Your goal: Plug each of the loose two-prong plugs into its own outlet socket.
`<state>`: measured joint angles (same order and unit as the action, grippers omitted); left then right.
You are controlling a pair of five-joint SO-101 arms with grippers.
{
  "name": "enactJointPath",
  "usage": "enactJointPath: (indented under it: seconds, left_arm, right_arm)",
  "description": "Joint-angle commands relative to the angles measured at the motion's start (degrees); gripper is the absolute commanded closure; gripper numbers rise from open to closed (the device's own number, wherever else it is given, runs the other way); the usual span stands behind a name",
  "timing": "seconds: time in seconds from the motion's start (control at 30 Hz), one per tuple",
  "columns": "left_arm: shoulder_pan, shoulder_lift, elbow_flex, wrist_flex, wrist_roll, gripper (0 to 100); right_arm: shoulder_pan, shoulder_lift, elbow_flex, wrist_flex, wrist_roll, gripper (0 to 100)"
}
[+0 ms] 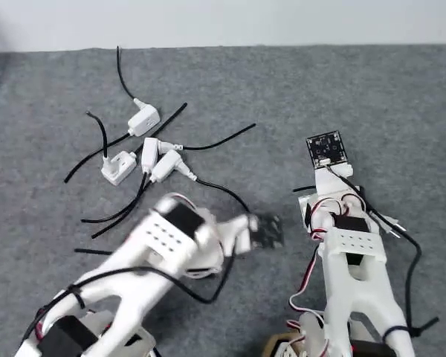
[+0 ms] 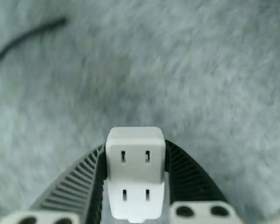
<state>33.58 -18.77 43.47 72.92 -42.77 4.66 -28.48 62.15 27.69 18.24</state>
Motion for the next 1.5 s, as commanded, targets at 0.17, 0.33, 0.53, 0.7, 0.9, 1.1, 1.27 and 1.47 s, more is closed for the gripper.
enactJointPath:
  seconds: [0.17, 0.33, 0.53, 0.7, 0.9, 1.1, 1.27, 1.47]
  left_arm:
    - [2.2, -1.23, 1.71, -8.62, 1.32, 99]
    - [2.29, -1.14, 4.26, -8.7, 0.97, 99]
    - [2.02, -1.67, 4.62, -7.74, 4.4, 86]
    - [2.2, -1.76, 4.26, -6.59, 4.04, 73]
    - [2.02, -1.85, -2.07, 0.44, 4.22, 73]
    - [0.44, -2.46, -8.75, 10.81, 10.11, 76]
    - [-12.75, -11.43, -2.51, 10.55, 15.47, 83]
    - [-34.73, -30.33, 13.14, -0.79, 19.25, 83]
  right_arm:
    - [0.31, -1.36, -0.44, -1.45, 0.0, 67.8]
    - [0.31, -1.36, -0.44, -1.45, 0.0, 67.8]
    - [0.13, -1.36, -0.44, -1.45, 0.0, 67.8]
    - [0.22, -1.36, -0.44, -1.45, 0.0, 67.8]
    - [-0.04, -1.36, -0.44, -1.45, 0.0, 67.8]
    - [0.31, -1.98, -0.88, -0.66, 0.62, 67.8]
    - [1.19, -1.36, -14.42, 18.77, 8.53, 67.8]
    - [8.84, 4.09, -37.19, 44.62, 16.26, 67.9]
